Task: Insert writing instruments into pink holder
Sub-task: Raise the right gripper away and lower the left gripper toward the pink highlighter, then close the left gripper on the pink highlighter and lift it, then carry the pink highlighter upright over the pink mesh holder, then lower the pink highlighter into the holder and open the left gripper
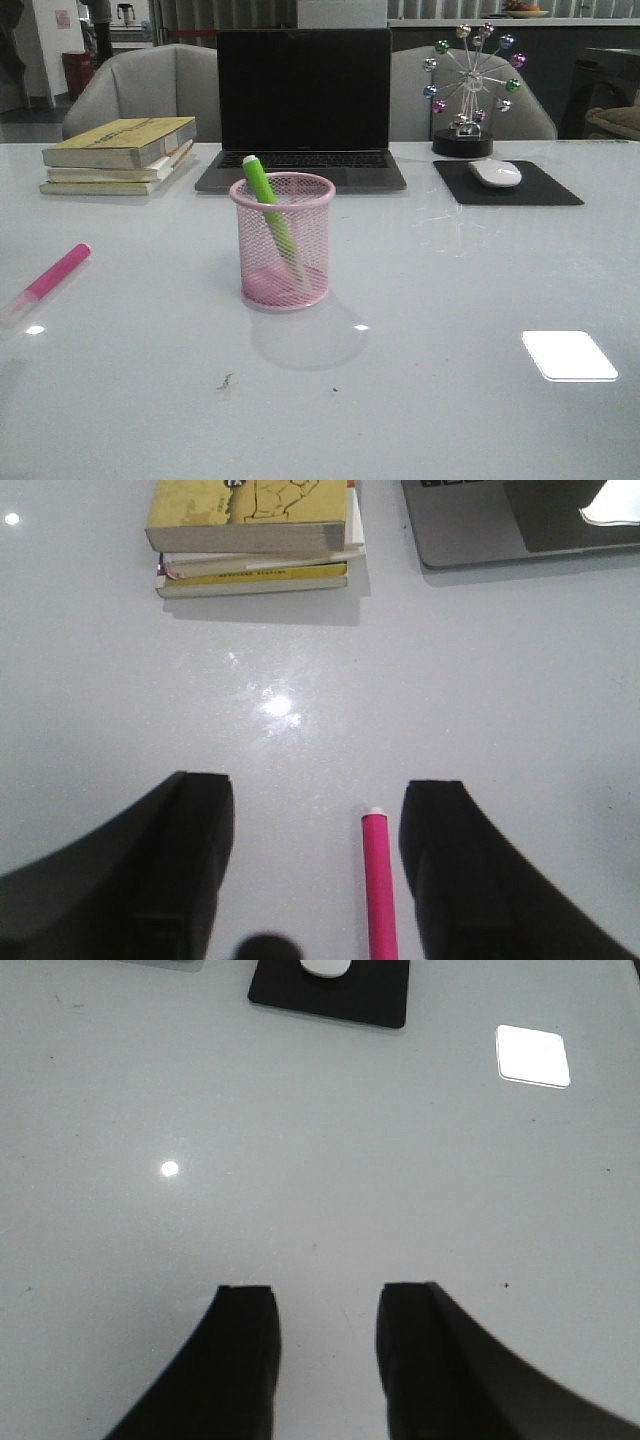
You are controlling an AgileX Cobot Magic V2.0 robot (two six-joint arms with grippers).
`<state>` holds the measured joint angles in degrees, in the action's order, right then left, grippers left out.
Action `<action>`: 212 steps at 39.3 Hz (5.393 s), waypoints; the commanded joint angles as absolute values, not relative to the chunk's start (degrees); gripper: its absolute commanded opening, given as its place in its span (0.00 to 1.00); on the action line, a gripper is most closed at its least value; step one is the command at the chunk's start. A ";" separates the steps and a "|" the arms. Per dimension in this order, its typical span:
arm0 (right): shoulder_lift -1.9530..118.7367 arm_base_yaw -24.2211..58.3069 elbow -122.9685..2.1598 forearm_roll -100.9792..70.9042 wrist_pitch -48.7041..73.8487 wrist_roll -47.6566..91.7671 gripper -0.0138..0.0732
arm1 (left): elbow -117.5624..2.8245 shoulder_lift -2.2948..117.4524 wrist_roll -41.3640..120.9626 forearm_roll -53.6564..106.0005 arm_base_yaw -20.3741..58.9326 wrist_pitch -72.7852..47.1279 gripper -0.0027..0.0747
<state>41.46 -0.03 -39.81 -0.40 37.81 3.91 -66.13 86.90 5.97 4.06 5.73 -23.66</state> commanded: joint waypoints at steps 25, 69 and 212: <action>41.08 -0.39 -41.28 0.32 38.66 4.02 0.59 | -94.51 111.98 5.79 9.55 5.86 -51.70 0.60; 41.08 -0.39 -41.28 1.53 40.16 4.02 0.59 | -94.40 118.34 5.79 11.21 6.24 -51.22 0.60; 41.08 -0.39 -41.28 6.48 41.13 4.02 0.59 | -63.47 99.92 3.84 21.18 41.62 28.76 0.23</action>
<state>41.46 -0.03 -39.81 5.26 44.48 3.82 -62.09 103.22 4.18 21.42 42.14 25.21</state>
